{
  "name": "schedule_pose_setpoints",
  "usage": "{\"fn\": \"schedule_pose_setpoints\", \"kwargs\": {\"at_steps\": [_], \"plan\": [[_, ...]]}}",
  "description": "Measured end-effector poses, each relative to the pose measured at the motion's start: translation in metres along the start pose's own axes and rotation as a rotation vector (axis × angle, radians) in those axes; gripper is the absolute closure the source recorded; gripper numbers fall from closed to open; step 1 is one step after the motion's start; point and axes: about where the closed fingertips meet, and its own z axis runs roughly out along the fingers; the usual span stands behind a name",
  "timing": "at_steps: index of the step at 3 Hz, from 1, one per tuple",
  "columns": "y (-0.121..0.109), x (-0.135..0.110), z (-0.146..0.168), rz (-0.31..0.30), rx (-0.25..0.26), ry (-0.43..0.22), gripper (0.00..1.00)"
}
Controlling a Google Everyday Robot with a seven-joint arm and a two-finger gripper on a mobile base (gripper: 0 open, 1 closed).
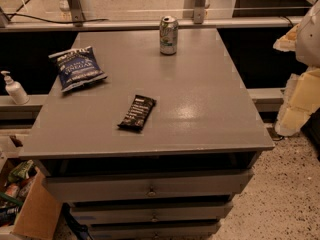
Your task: Knock 7up can over
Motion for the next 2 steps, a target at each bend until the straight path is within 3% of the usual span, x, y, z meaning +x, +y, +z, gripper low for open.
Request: {"fn": "schedule_pose_setpoints", "kwargs": {"at_steps": [1,2], "plan": [[0.0000,0.0000,0.0000,0.000,0.000,0.000,0.00],[-0.0078,0.0002,0.0043,-0.023,0.006,-0.062,0.00]]}}
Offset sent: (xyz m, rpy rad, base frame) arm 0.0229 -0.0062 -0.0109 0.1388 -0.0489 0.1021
